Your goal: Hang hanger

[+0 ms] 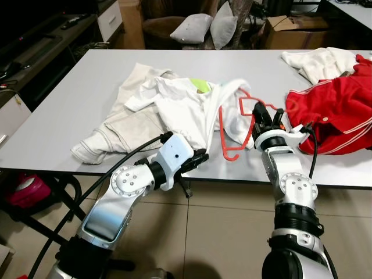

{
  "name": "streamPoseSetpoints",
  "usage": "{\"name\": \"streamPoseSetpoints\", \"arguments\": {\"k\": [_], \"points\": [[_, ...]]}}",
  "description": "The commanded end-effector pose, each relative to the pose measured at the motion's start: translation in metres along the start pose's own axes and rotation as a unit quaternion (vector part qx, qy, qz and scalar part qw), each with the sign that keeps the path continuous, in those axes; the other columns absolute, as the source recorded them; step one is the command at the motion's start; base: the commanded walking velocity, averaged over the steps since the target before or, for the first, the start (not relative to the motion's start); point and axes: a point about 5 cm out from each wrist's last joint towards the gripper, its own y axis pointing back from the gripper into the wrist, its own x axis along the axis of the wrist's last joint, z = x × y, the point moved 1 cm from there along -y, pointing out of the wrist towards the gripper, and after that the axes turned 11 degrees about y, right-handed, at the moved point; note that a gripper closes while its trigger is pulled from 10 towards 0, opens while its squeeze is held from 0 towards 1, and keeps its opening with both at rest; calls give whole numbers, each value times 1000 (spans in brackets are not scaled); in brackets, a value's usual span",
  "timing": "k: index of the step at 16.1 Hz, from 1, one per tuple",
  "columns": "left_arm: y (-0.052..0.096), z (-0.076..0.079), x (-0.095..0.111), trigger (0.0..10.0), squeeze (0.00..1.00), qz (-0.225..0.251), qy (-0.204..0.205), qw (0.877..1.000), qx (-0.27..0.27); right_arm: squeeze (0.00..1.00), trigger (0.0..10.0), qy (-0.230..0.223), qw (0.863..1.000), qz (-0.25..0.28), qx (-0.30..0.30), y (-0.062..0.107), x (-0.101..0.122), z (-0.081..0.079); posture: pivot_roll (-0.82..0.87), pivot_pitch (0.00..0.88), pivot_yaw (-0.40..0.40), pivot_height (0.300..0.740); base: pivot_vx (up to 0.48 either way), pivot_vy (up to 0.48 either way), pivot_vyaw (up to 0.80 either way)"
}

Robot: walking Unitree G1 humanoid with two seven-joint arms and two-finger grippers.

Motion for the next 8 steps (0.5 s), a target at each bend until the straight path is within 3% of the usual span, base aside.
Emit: {"name": "streamPoseSetpoints", "arguments": {"k": [1,3,6,8], "points": [[1,9,2,0,0,7,9,1000,-27,0,10000,15,999,40,0,-7,16,-7,8,0,52,740,0,0,0],[0,6,10,0,0,30,31,999,-16,0,10000,39,998,42,-7,-12,17,-7,12,0,45,740,0,0,0],[1,6,10,0,0,25,25,999,-15,0,10000,45,998,49,-19,-16,19,-4,15,0,40,740,0,0,0],[2,-13,2,0,0,4,8,998,64,0,10000,77,997,20,14,-16,14,-12,16,0,33,740,0,0,0]]}}
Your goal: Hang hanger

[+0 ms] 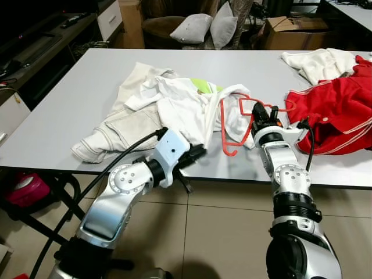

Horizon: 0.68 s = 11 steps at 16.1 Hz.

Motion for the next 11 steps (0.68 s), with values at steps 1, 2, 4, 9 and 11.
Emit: {"name": "streamPoseSetpoints", "arguments": {"k": [1,2,4,9,11], "points": [[1,-10,-2,0,0,-6,-10,999,40,0,10000,43,999,5,33,1,10,-13,19,0,24,740,0,0,0],[0,-17,-2,0,0,-6,-15,998,65,0,10000,64,997,-10,42,6,8,-13,19,0,24,740,0,0,0],[-1,-36,8,0,0,25,-30,990,135,0,10000,181,976,-93,77,39,-1,-7,9,0,30,740,0,0,0],[1,-49,48,0,0,134,-52,973,181,0,10000,319,925,-191,79,94,2,10,-12,0,55,740,0,0,0],[3,-61,61,0,0,160,-61,964,205,0,10000,348,917,-190,39,104,14,19,-16,0,59,740,0,0,0]]}}
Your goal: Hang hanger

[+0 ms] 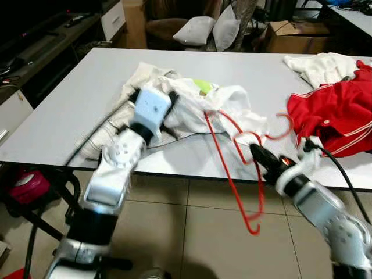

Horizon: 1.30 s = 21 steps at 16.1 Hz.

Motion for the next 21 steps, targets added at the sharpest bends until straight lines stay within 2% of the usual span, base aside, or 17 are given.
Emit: {"name": "streamPoseSetpoints", "arguments": {"k": [1,2,3,4,5,6,8,9,12,13,15,18,20,21], "points": [[-4,-14,12,0,0,24,-8,999,27,0,10000,18,999,28,19,8,15,-5,-18,0,58,740,0,0,0],[-8,-22,19,0,0,35,-10,999,38,0,10000,28,996,56,61,16,27,-12,-18,0,57,740,0,0,0],[-11,-27,23,0,0,40,-10,998,44,0,10000,64,993,52,90,24,30,-15,-19,0,55,740,0,0,0],[-15,-32,28,0,0,46,-10,998,47,0,10000,120,985,24,121,35,28,-15,-23,0,56,740,0,0,0],[-18,-35,33,0,0,53,-9,997,51,0,10000,149,979,3,138,44,27,-14,-23,0,56,740,0,0,0],[-23,-41,41,0,0,66,-8,996,56,0,10000,195,966,-30,166,60,26,-11,-23,0,56,740,0,0,0],[-26,-49,52,0,0,89,-6,994,70,0,10000,220,958,-60,174,76,29,-3,-42,0,65,740,0,0,0],[-26,-51,59,0,0,104,3,992,68,0,10000,235,956,-93,146,78,27,9,-43,0,65,740,0,0,0],[-26,-51,67,0,0,121,11,991,57,0,10000,249,954,-123,115,78,23,22,-40,0,62,740,0,0,0],[-26,-54,72,0,0,131,17,990,59,0,10000,260,951,-110,129,82,29,23,-31,0,54,740,0,0,0],[-25,-60,68,0,0,120,17,990,70,0,10000,248,952,-39,175,93,54,14,-32,0,52,740,0,0,0],[-25,-60,61,0,0,105,18,992,73,0,10000,264,943,-49,196,102,56,14,-33,0,53,740,0,0,0],[-27,-56,56,0,0,94,19,993,68,0,10000,259,948,14,185,105,75,16,-41,0,56,740,0,0,0],[-29,-51,51,0,0,83,21,995,59,0,10000,253,944,22,209,106,74,9,-44,0,58,740,0,0,0]]}}
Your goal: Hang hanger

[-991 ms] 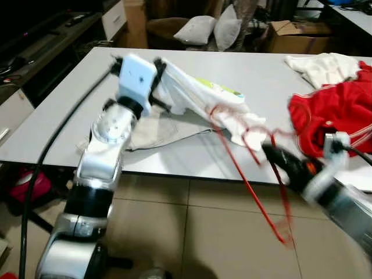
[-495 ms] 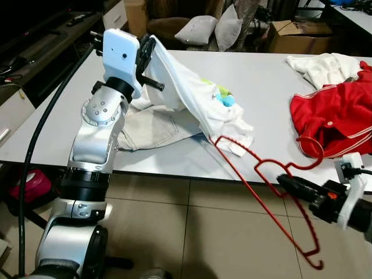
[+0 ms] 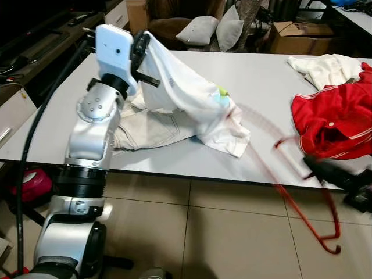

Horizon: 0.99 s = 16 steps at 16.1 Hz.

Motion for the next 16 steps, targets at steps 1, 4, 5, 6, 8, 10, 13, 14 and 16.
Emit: {"name": "streamPoseSetpoints", "arguments": {"k": [1,4,5,6,8,10,13,14,16], "points": [[-1,7,-6,0,0,-19,-5,1000,-15,0,10000,9,1000,-3,23,-4,1,-8,-44,0,58,740,0,0,0],[3,45,-33,0,0,-79,2,993,-88,0,10000,8,999,-28,38,-25,-12,-20,-47,0,61,740,0,0,0],[5,52,-36,0,0,-84,1,991,-103,0,10000,11,999,-34,33,-29,-15,-21,-49,0,62,740,0,0,0],[8,61,-40,0,0,-90,14,989,-119,0,10000,-13,999,-20,-22,-37,-18,-10,-50,0,63,740,0,0,0],[13,66,-46,0,0,-104,18,986,-131,0,10000,-62,996,40,-55,-41,-17,-4,-50,0,61,740,0,0,0],[20,62,-54,0,0,-121,6,985,-121,0,10000,-149,983,43,-101,-47,-34,1,-48,0,59,740,0,0,0],[19,49,-50,0,0,-112,-1,990,-88,0,10000,-119,990,-46,62,-50,-52,-53,-41,0,56,740,0,0,0],[17,44,-46,0,0,-103,-2,992,-75,0,10000,-112,988,-56,91,-48,-54,-60,-42,0,59,740,0,0,0],[16,43,-46,0,0,-103,-5,992,-75,0,10000,-124,985,-51,112,-44,-53,-65,-43,0,62,740,0,0,0]]}}
